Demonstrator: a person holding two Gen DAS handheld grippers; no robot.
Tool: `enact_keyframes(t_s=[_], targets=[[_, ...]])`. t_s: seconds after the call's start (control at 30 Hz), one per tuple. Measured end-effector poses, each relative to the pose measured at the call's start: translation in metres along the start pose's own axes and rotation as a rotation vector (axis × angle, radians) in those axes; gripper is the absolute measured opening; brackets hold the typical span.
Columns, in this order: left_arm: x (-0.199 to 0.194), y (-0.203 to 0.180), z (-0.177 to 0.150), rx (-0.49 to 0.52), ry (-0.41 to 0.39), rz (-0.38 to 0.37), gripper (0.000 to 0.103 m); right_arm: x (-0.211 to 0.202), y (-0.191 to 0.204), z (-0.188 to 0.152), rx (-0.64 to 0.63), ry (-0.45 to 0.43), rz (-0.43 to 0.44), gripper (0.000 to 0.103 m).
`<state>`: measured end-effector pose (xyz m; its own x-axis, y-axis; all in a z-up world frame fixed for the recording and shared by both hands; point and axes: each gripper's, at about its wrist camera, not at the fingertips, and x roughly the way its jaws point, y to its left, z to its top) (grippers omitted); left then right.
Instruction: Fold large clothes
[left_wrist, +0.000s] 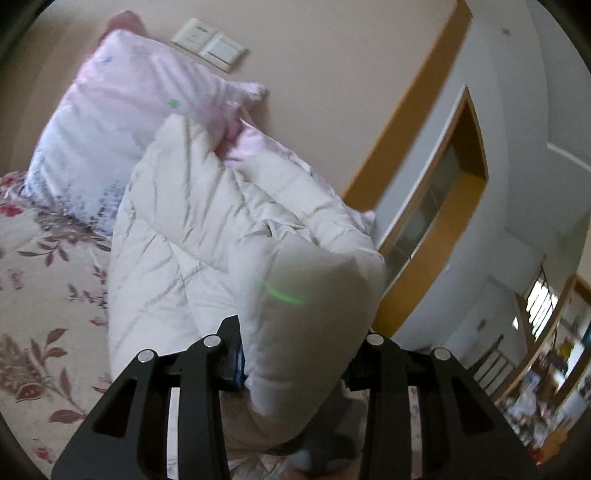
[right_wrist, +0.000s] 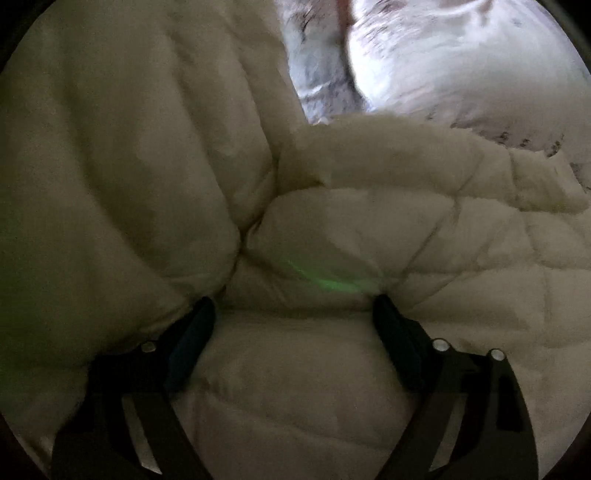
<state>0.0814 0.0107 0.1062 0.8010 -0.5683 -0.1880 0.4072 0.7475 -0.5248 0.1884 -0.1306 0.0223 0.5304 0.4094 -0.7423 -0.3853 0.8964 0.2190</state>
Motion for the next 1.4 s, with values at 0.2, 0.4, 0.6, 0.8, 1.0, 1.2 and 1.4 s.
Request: enact_keyframes(t_s=[0.2,0.4,0.6,0.8,1.0,1.2,1.4], targets=[[0.022,-0.012,-0.008,0.029,0.051,-0.007,0.037,-0.073,-0.068,-0.020,0.097,-0.147,-0.126,0.087],[0.041,-0.031,-0.021,0.106,0.096,-0.004,0.037,-0.105,-0.149,-0.044,0.323,-0.194,-0.250,0.077],[0.077,-0.062,-0.059,0.232,0.252,-0.051,0.037,-0.075,-0.179,-0.049,0.416,-0.103,-0.121,0.031],[0.107,-0.079,-0.105,0.346,0.428,-0.056,0.038,-0.061,-0.185,-0.038,0.371,-0.098,-0.087,0.025],[0.128,-0.067,-0.124,0.362,0.520,0.019,0.044,-0.084,-0.199,-0.033,0.325,-0.108,-0.203,0.042],[0.131,-0.064,-0.126,0.361,0.537,0.032,0.047,-0.144,-0.209,-0.024,0.414,-0.281,-0.096,0.053],[0.138,-0.065,-0.120,0.367,0.548,0.040,0.049,-0.135,-0.171,0.003,0.353,-0.282,0.137,0.064]])
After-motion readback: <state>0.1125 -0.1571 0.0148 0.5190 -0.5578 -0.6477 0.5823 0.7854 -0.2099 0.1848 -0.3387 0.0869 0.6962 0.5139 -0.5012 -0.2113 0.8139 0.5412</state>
